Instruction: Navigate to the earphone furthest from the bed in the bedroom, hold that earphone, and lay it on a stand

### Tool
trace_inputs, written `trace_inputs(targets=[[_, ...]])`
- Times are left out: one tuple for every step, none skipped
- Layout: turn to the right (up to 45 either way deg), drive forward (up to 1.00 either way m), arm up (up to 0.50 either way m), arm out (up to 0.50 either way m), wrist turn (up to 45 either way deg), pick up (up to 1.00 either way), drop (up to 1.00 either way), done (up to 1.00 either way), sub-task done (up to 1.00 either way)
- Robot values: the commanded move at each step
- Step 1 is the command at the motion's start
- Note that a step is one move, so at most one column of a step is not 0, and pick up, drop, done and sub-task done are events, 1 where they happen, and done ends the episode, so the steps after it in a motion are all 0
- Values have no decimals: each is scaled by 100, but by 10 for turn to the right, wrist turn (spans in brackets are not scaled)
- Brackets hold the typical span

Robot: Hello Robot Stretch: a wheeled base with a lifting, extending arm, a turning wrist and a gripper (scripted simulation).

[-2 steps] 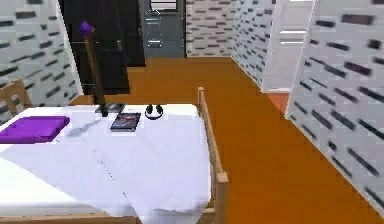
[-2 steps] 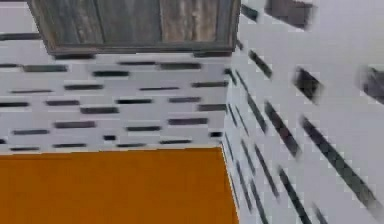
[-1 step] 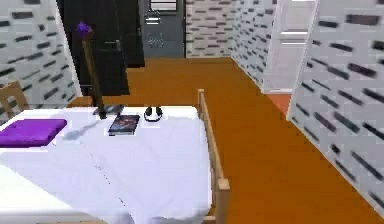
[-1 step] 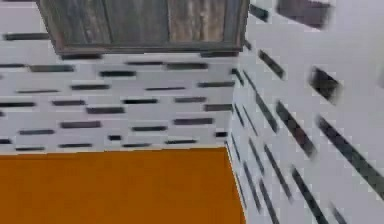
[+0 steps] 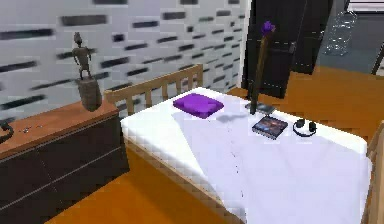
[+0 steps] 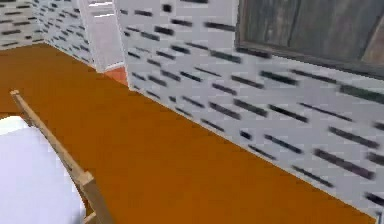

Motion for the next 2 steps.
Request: trace_inputs(targets=[[-270,0,0,0,0,0,0,0,0],[0,95,0,0,0,0,0,0,0]])
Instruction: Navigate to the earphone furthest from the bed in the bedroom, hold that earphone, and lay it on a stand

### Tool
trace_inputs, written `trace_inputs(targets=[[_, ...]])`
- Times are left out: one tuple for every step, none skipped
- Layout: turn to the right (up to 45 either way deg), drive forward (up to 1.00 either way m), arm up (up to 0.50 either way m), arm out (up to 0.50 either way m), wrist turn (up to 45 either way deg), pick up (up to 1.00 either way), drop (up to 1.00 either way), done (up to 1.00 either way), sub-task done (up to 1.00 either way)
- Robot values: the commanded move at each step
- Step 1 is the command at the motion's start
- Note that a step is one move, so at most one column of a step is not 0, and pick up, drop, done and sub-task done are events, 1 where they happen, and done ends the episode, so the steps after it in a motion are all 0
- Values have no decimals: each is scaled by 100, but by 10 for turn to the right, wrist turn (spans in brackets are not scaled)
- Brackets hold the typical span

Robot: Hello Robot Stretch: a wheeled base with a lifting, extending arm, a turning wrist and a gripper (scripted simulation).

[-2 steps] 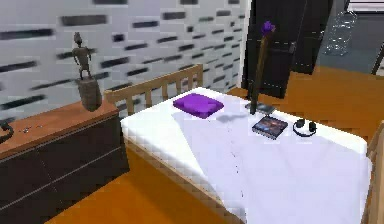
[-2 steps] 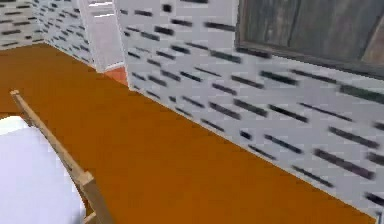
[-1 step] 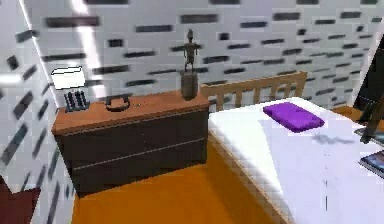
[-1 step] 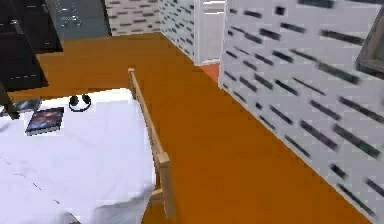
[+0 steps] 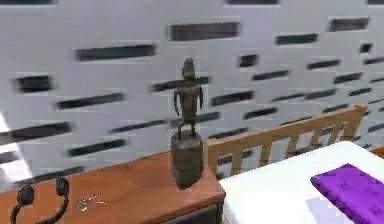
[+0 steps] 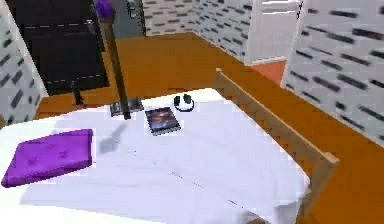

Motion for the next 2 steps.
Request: trace_inputs(targets=[[-450,0,0,0,0,0,0,0,0],[-450,0,0,0,0,0,0,0,0]])
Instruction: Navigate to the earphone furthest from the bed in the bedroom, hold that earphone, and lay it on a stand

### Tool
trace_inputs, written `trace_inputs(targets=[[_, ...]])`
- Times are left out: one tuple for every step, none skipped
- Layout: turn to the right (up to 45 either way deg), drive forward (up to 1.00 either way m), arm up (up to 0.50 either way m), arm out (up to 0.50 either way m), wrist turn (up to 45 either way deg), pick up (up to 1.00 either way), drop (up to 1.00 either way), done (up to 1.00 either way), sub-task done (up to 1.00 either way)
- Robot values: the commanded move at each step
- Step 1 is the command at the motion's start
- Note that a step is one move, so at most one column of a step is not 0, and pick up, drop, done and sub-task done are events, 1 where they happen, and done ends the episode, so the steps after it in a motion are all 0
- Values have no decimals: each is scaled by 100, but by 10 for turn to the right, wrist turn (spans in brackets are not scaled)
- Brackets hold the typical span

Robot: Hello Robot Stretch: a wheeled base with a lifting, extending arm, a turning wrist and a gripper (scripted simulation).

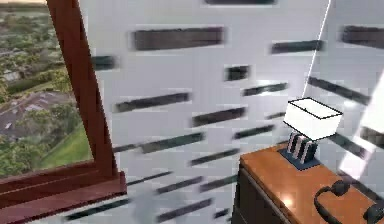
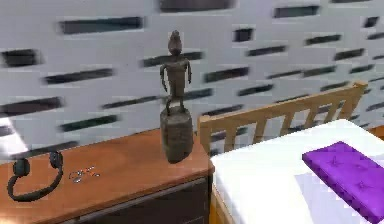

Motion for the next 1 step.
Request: trace_inputs(targets=[[-390,0,0,0,0,0,0,0,0]])
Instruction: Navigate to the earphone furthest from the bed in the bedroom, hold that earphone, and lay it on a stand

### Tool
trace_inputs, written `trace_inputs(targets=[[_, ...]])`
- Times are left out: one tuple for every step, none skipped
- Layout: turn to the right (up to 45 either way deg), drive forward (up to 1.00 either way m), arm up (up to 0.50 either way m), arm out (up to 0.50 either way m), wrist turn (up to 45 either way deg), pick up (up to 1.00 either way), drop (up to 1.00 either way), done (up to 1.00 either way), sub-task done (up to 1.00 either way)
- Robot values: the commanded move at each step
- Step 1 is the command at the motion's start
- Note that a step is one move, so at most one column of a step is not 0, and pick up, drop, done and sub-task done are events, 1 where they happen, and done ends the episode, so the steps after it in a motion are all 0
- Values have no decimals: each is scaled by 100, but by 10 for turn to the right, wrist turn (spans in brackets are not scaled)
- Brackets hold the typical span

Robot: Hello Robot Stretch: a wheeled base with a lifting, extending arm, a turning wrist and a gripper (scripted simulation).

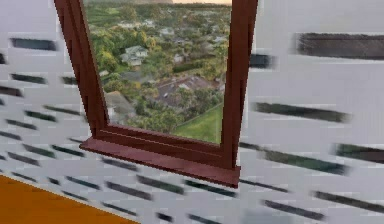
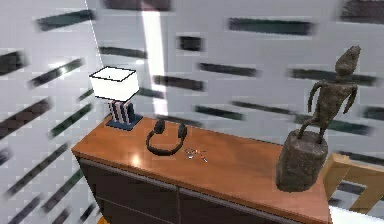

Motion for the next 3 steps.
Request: trace_inputs(targets=[[0,0,50,0,0,0,0,0,0],[0,0,30,0,0,0,0,0,0],[0,0,0,44,0,0,0,0,0]])
